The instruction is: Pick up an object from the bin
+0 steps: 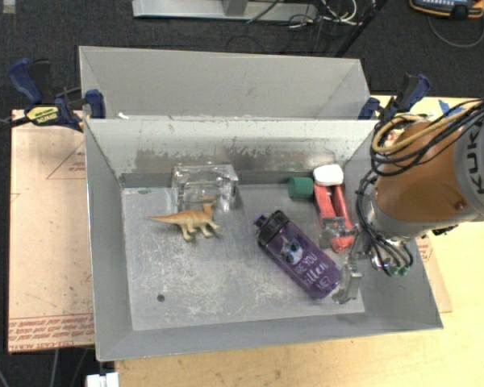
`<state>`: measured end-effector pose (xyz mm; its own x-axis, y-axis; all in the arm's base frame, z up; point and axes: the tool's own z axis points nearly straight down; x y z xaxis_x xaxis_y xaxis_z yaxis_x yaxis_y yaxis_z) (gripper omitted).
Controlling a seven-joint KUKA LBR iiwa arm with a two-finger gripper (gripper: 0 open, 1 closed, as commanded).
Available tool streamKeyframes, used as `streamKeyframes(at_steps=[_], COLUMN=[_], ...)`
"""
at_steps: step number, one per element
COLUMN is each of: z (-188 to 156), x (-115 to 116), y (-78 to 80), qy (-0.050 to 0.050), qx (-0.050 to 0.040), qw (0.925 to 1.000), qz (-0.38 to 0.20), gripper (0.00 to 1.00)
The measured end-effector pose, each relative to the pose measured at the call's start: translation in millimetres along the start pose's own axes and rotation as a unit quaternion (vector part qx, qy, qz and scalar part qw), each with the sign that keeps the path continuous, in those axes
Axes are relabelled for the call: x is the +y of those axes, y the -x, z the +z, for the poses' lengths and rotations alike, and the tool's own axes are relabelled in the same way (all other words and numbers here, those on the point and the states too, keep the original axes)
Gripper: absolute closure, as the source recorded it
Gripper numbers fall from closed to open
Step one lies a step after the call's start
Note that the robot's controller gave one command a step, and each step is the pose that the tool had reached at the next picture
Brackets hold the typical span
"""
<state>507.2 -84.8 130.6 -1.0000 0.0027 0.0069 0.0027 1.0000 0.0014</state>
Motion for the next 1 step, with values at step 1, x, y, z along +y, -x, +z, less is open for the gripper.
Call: streamKeyframes(at_steps=[1], z=[-4.3], x=[0.3], y=[1.5], qy=[0.000], qx=[-0.0034], qw=[1.0000], qz=[-0.001], gripper=[0.00])
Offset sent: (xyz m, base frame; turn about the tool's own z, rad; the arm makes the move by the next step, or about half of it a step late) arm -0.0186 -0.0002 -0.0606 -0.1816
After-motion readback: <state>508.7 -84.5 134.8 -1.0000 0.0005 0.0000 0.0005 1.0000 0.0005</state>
